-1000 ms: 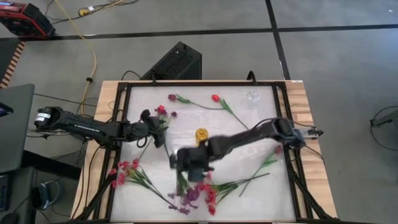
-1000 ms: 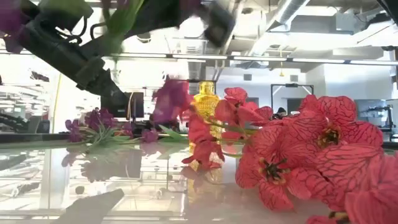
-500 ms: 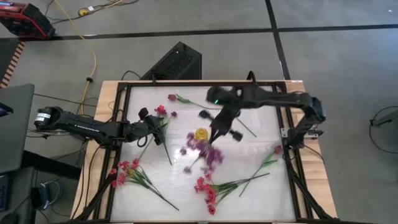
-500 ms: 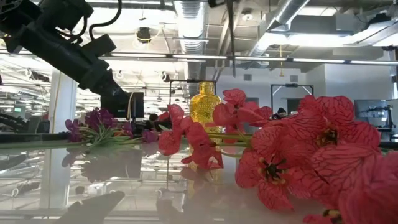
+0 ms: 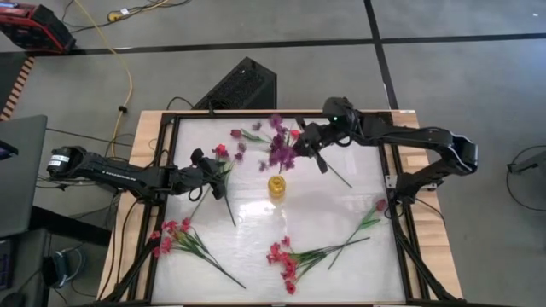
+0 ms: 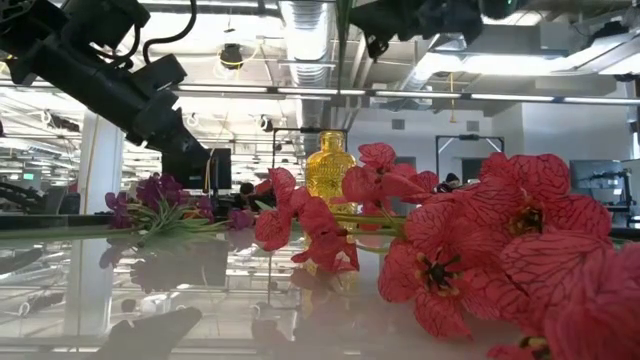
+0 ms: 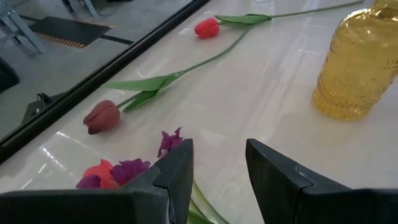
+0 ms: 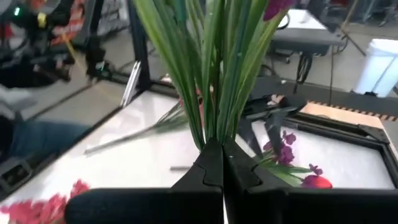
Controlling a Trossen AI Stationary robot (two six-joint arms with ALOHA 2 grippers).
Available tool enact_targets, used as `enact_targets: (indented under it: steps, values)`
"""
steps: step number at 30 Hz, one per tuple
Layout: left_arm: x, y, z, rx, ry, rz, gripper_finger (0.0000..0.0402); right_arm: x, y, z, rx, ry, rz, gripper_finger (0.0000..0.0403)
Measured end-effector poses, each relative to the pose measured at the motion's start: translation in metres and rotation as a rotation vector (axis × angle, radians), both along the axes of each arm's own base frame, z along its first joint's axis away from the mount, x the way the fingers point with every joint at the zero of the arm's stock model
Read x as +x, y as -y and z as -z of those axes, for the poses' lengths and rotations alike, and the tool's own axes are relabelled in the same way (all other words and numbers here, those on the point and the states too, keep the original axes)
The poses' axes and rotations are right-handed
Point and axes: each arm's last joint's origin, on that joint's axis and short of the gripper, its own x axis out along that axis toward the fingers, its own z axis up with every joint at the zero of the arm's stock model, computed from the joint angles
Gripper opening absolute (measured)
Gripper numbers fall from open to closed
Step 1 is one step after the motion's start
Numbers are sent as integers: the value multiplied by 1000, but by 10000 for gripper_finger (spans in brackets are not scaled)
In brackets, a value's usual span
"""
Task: Sort flowers into vase by color
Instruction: Put the bottom purple flowers into the yellow vase
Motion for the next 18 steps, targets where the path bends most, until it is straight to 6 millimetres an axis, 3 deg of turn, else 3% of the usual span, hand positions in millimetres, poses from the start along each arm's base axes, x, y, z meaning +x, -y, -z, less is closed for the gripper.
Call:
enact_targets:
  steps: [7, 18]
  values:
    - [0, 0, 0, -7, 5, -5, 137, 6, -4, 14, 38, -7, -6, 16]
    - [0, 0, 0, 11, -5, -4, 137, 12, -11, 19, 2, -26, 28, 16]
